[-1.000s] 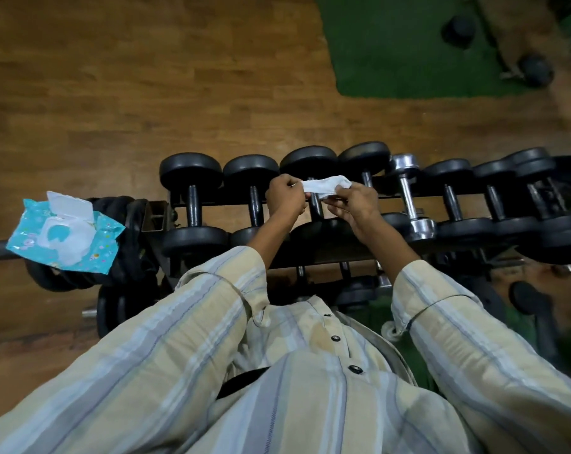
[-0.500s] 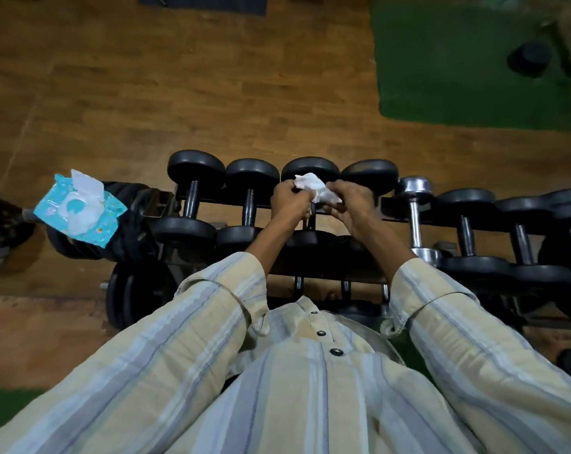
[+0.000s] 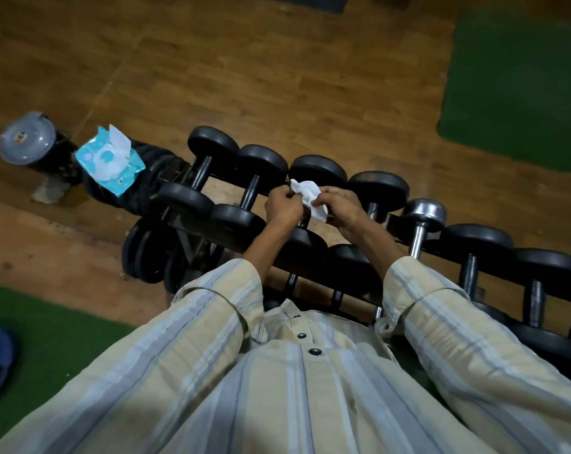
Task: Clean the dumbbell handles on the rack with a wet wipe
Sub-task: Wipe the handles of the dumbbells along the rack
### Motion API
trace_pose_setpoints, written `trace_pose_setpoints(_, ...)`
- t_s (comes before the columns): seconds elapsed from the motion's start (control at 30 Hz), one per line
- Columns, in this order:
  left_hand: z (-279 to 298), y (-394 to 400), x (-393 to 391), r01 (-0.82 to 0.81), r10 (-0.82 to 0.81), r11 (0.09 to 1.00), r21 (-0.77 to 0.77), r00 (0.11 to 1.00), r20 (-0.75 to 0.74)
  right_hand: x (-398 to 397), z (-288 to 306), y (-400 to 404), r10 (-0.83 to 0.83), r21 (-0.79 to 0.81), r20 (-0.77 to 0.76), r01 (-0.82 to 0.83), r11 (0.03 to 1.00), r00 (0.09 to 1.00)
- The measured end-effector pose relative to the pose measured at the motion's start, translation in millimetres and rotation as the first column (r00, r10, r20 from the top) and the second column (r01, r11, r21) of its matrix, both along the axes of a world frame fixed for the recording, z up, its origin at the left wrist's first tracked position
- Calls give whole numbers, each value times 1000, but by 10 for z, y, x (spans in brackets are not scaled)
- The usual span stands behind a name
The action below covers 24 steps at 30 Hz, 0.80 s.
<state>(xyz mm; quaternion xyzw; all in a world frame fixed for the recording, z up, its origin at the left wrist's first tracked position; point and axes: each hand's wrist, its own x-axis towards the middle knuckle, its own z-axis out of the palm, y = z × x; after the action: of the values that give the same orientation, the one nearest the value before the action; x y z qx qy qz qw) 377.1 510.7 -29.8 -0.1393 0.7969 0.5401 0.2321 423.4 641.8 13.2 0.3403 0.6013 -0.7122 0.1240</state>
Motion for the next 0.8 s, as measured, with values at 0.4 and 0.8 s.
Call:
trace_pose_setpoints(0.4,306,-194,-156,4,-11,987,-158,999,-43,-98,-192,-45,-51,215,55,38,976,997)
trace_pose_setpoints(0.8,262,-193,-189,119,-118,976,-184,993,16,-26,-353,-185,276,326,34,-272,905,961)
